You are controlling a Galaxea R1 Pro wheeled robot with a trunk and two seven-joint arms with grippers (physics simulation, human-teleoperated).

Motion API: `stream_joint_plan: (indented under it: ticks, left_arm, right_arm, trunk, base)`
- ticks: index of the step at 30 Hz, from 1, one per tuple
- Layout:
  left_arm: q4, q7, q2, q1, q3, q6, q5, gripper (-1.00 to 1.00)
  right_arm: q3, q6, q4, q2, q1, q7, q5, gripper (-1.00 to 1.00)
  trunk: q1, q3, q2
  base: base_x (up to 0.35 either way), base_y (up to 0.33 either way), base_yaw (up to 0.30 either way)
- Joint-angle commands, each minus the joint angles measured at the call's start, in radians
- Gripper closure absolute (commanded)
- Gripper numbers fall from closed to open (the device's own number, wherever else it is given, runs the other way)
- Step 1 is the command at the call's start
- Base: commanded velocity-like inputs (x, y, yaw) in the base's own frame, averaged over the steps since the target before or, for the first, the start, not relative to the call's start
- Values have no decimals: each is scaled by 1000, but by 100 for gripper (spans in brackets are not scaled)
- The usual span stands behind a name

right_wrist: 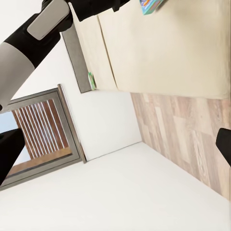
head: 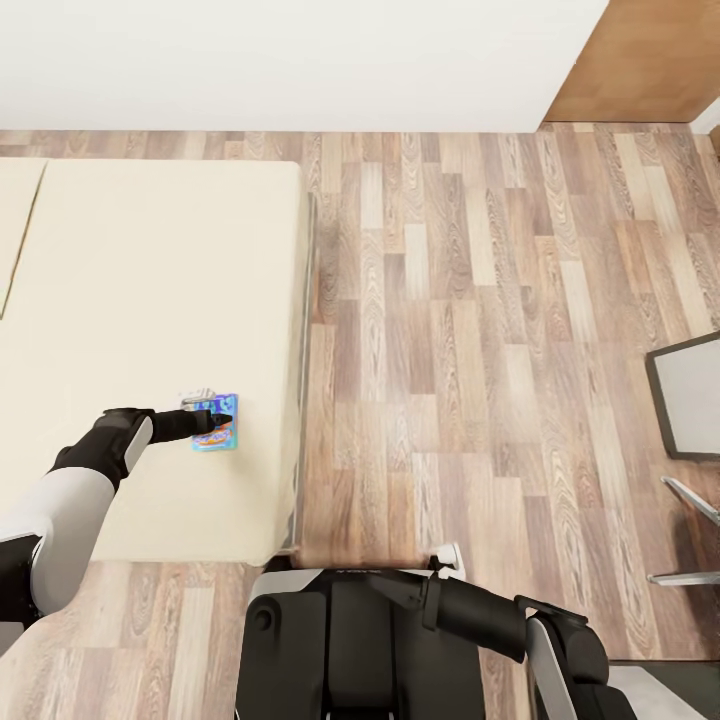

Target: Put all the toys in the child's room - the three board games (two on the bed and one on the table), the two jigsaw puzzles on the table, and the tennis ball on the table - inside the toy box on the table in the child's room.

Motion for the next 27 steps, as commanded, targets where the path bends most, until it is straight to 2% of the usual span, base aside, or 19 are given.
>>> stream_joint_plan:
  ticks: [1,9,14,19,27]
  left_arm:
    - [-1,-8,-1,0,8,6,-10,-100]
    - [-1,-8,-1,0,9,6,-10,-100]
    - [9,-32,-21,0,9,34,-12,-100]
    - [7,-7,-21,0,9,21,-11,-100]
    - [6,-1,-21,1,8,20,-11,-100]
  right_arm:
    - [-2,4,0,1,0,4,0,-100]
    - [-2,4,0,1,0,4,0,-100]
    - [-28,3,12,4,-1,-20,3,-100]
    - [-32,3,12,-4,-1,-25,3,-100]
    - [-35,3,12,-10,0,-45,2,-100]
  trunk:
    - [1,-1,-2]
    - [1,-1,-2]
    - [1,-1,-2]
    - [1,-1,-2]
    - [1,-1,-2]
  base:
    - [0,-125,0]
    - [0,-40,0]
    - [0,0,0]
    - [0,0,0]
    - [0,0,0]
